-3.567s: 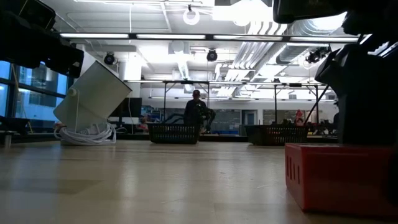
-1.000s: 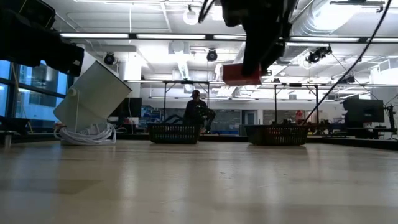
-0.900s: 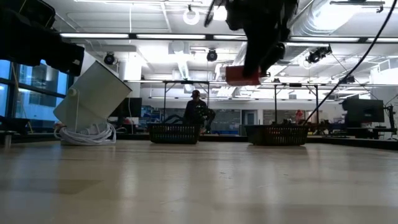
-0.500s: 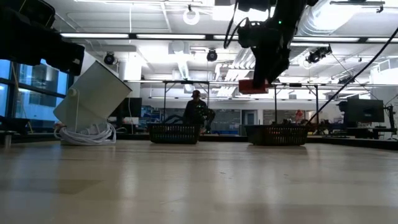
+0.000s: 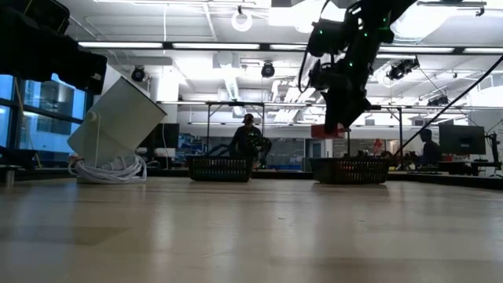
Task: Pick & Place Office items
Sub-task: Put the red charger adapter into the right black bin
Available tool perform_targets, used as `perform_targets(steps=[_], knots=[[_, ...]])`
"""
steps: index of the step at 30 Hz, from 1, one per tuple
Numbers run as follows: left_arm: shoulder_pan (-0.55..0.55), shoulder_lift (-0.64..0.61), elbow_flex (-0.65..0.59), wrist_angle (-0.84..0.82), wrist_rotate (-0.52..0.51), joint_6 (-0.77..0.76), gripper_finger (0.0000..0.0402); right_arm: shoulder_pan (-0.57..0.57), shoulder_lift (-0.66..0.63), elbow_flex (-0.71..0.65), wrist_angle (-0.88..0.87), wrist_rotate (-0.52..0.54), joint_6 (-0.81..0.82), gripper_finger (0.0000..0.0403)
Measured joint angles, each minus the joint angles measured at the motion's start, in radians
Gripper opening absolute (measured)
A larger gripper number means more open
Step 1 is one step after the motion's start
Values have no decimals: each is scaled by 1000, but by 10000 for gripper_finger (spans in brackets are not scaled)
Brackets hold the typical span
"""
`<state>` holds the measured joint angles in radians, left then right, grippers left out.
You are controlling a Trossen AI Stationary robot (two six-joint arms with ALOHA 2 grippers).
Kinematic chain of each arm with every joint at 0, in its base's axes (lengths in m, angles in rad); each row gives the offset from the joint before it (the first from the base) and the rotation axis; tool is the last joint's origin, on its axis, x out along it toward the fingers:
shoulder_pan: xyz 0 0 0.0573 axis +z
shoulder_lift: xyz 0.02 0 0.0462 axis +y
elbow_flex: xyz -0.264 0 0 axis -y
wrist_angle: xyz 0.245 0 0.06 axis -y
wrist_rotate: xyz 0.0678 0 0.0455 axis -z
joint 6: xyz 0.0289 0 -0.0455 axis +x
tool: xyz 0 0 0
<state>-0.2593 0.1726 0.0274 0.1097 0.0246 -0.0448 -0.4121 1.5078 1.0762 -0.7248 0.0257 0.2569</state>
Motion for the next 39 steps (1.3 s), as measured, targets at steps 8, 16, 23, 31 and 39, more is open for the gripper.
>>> perform_targets(steps=[8, 16, 23, 31, 39], knots=[[0, 0, 0, 0, 0, 0, 180, -96, 0, -29, 23, -12, -16, 201], [0, 0, 0, 0, 0, 0, 180, -177, -45, -30, -39, -53, -45, 202], [0, 0, 0, 0, 0, 0, 180, -221, -75, -30, -98, -62, -52, 204], [0, 0, 0, 0, 0, 0, 180, -296, -74, -115, -37, -130, -85, 205], [0, 0, 0, 0, 0, 0, 180, -358, -74, -124, 21, -96, -105, 202]])
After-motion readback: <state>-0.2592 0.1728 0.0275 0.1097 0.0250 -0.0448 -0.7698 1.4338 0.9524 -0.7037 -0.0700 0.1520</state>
